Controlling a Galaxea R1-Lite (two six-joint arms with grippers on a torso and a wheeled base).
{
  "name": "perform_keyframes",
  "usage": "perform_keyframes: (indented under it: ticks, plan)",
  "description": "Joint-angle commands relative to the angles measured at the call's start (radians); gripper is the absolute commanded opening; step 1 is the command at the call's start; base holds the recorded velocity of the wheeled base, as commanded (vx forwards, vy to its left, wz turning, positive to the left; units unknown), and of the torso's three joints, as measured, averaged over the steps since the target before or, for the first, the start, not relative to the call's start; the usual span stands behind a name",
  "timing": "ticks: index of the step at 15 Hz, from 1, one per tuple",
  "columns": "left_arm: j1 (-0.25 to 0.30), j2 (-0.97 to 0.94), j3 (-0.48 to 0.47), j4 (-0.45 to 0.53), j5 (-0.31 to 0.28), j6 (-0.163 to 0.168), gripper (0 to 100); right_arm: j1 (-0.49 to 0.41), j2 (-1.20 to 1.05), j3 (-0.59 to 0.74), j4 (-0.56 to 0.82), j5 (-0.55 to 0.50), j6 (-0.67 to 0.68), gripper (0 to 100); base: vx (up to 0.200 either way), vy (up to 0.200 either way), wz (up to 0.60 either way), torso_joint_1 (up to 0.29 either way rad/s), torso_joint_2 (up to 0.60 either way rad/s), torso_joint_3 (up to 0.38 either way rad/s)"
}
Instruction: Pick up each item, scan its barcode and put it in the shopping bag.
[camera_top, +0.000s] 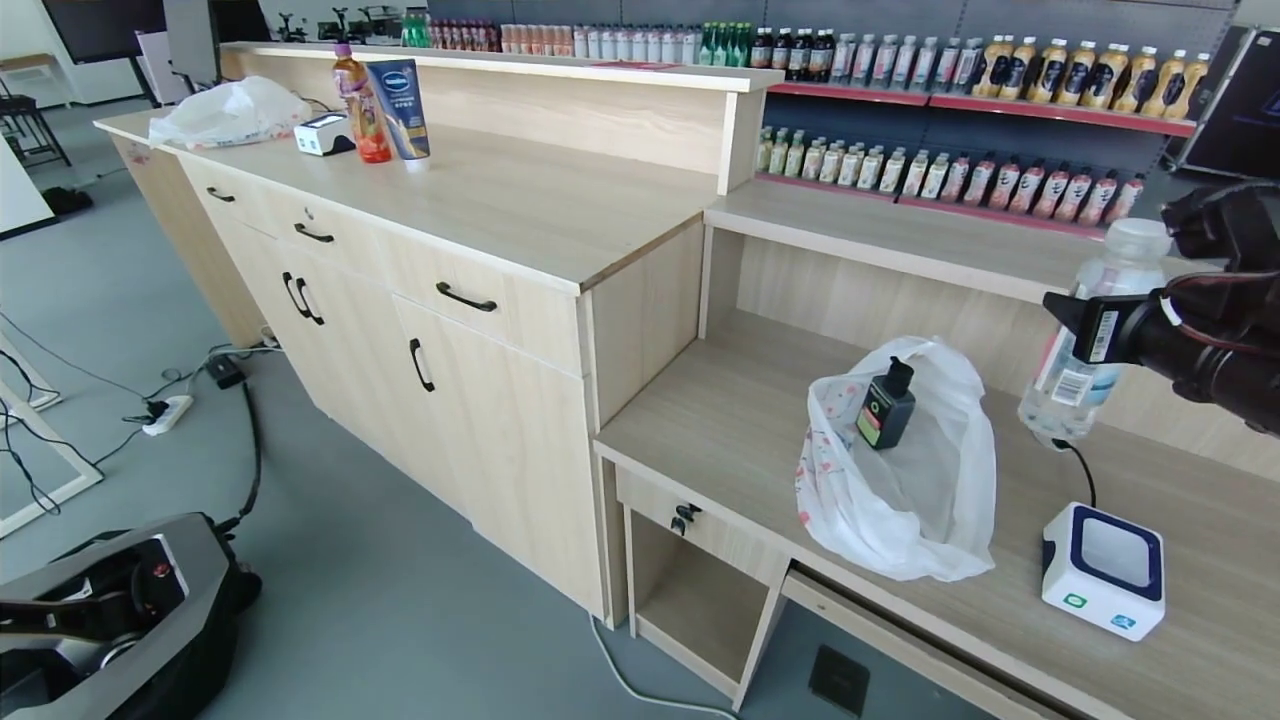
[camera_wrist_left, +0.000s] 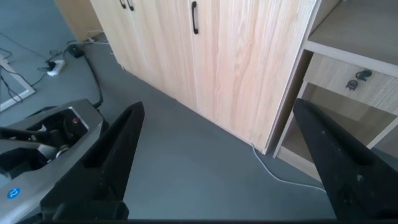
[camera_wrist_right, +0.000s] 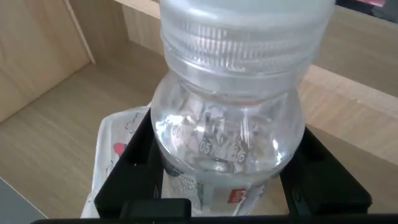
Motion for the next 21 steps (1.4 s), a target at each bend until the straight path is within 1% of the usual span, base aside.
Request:
perform_keyframes:
  ticks: [1,3,4,5,7,10,14,18,19,21]
  plan:
    - [0.001,0.0,0.0,0.0,0.0,0.0,100,0.052,0.133,0.012,-0.075,0.052,0.022,0,0.0,0.0,0.0,0.0,0.0,0.0]
    - [0.001,0.0,0.0,0.0,0.0,0.0,100,0.083,0.231,0.015,-0.178,0.068,0.024,0,0.0,0.0,0.0,0.0,0.0,0.0]
    - [0.001,0.0,0.0,0.0,0.0,0.0,100,0.088,0.254,0.017,-0.204,0.078,0.024,0,0.0,0.0,0.0,0.0,0.0,0.0]
    - [0.001,0.0,0.0,0.0,0.0,0.0,100,0.097,0.311,0.017,-0.276,0.12,0.022,0,0.0,0.0,0.0,0.0,0.0,0.0]
    - [0.001,0.0,0.0,0.0,0.0,0.0,100,0.102,0.374,0.018,-0.339,0.167,0.022,0,0.0,0.0,0.0,0.0,0.0,0.0]
    - [0.001,0.0,0.0,0.0,0.0,0.0,100,0.108,0.46,0.02,-0.428,0.198,0.015,0,0.0,0.0,0.0,0.0,0.0,0.0]
    - [0.001,0.0,0.0,0.0,0.0,0.0,100,0.121,0.575,0.009,-0.54,0.204,0.015,0,0.0,0.0,0.0,0.0,0.0,0.0]
    - [0.001,0.0,0.0,0.0,0.0,0.0,100,0.131,0.639,-0.011,-0.609,0.206,0.018,0,0.0,0.0,0.0,0.0,0.0,0.0]
    - [0.001,0.0,0.0,0.0,0.0,0.0,100,0.137,0.673,-0.02,-0.65,0.206,0.019,0,0.0,0.0,0.0,0.0,0.0,0.0]
    - [0.001,0.0,0.0,0.0,0.0,0.0,100,0.144,0.71,-0.042,-0.685,0.219,0.019,0,0.0,0.0,0.0,0.0,0.0,0.0]
